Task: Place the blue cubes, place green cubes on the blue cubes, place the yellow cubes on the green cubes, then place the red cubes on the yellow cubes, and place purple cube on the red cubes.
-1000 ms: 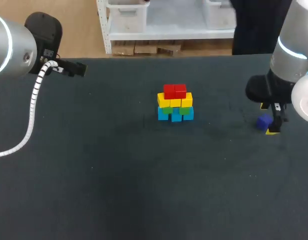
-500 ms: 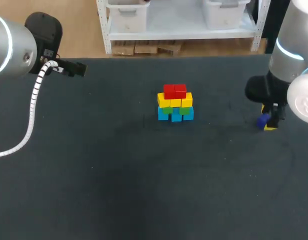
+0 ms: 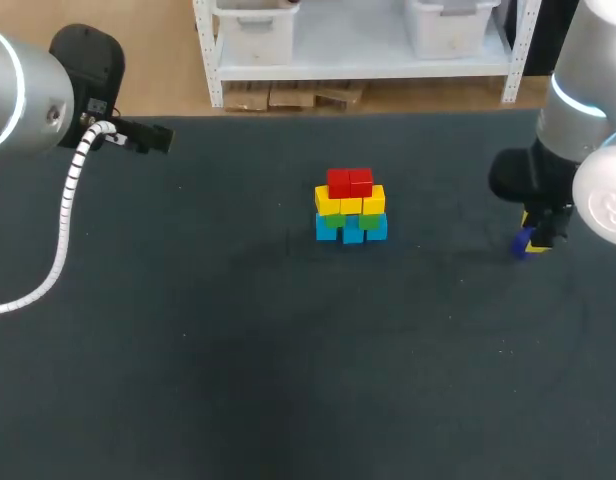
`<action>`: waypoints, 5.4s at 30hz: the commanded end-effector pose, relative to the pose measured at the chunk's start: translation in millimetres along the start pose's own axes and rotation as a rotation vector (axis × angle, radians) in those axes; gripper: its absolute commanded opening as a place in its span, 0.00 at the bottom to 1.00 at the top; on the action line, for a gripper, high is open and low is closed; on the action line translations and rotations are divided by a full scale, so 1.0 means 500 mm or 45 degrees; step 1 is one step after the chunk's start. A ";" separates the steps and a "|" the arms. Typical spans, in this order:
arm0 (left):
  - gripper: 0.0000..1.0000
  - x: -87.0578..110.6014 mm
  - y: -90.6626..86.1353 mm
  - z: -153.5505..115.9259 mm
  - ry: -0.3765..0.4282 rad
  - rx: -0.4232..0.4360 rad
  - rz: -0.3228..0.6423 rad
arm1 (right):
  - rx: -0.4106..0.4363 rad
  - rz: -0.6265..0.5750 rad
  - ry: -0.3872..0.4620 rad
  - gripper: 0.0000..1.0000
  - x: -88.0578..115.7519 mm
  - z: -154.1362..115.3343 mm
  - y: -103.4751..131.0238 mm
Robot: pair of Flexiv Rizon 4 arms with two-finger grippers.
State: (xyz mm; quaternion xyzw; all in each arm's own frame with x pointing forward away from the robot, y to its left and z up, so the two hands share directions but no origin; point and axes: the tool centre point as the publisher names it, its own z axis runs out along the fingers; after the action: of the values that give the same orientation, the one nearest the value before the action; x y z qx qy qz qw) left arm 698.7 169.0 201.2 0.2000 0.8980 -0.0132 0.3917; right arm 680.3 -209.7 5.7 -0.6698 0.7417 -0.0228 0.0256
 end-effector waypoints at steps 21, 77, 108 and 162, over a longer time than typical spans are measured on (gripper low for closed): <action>1.00 0.000 0.004 0.000 -0.001 0.010 0.002 | 0.043 -0.322 -0.164 1.00 0.013 -0.021 -0.022; 1.00 0.000 0.004 0.000 -0.001 0.010 0.002 | -0.040 0.097 0.000 0.00 -0.112 -0.113 -0.054; 1.00 0.000 0.004 0.000 -0.001 0.010 0.002 | 0.052 -0.104 -0.121 0.00 -0.447 -0.283 -0.094; 1.00 0.000 0.004 0.000 -0.001 0.010 0.002 | 0.005 -0.232 -0.051 0.21 -0.517 -0.222 -0.050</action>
State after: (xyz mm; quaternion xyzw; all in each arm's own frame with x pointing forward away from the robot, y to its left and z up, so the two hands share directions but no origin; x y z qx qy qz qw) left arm 698.7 169.0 201.2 0.1999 0.8980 -0.0131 0.3917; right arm 722.6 44.4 120.3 -0.7350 0.6767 -0.0132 0.0402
